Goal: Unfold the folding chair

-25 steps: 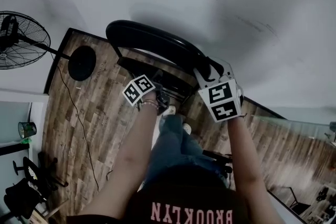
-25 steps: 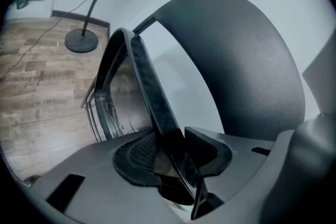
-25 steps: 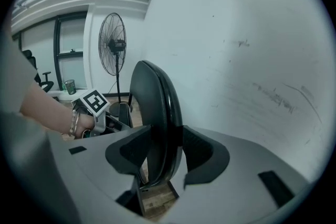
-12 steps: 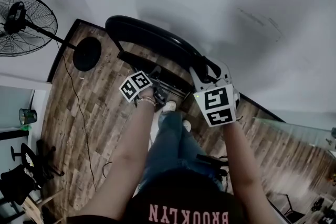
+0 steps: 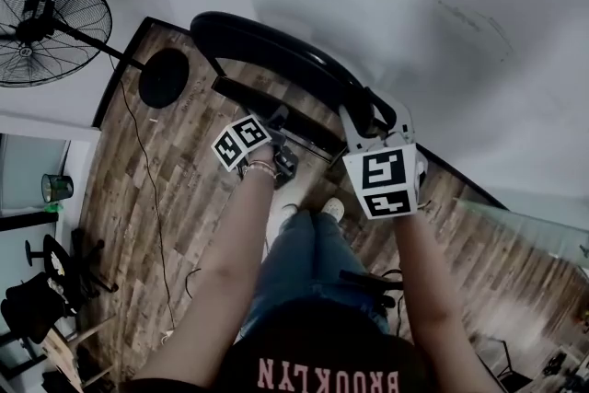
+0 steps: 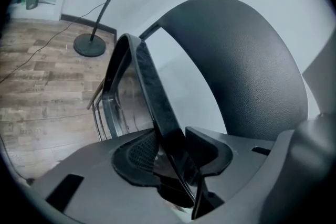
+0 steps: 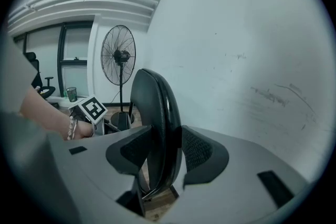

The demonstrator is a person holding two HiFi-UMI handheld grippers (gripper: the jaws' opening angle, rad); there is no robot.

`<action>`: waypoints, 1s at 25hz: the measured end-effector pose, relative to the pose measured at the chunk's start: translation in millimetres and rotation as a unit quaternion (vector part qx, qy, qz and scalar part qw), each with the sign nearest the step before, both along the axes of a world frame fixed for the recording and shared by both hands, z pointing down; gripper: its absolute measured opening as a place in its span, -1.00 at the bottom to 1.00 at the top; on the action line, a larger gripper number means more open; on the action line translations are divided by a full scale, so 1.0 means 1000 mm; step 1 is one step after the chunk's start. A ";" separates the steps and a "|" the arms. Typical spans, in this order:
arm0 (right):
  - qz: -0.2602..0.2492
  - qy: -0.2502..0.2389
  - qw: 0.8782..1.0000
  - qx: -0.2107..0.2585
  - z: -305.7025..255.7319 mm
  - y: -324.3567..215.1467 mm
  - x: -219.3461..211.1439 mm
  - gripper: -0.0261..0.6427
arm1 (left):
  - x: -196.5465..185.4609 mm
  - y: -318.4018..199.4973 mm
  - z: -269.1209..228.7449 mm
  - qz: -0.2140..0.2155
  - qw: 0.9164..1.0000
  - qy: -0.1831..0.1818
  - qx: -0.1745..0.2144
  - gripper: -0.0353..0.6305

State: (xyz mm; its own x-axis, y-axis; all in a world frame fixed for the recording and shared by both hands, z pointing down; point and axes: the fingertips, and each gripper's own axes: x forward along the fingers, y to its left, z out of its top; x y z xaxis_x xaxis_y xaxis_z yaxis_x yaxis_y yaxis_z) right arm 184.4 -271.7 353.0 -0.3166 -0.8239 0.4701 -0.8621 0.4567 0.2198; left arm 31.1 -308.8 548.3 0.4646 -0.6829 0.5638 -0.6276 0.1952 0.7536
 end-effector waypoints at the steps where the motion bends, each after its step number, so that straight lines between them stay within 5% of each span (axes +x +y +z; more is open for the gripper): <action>1: 0.000 0.000 1.000 0.002 0.000 0.001 0.000 -0.39 | -0.001 0.001 0.000 0.000 1.000 0.001 0.001 -0.42; 25: 0.038 0.005 0.999 0.004 0.003 0.049 -0.037 -0.36 | -0.038 0.053 0.006 0.011 0.999 0.035 0.026 -0.43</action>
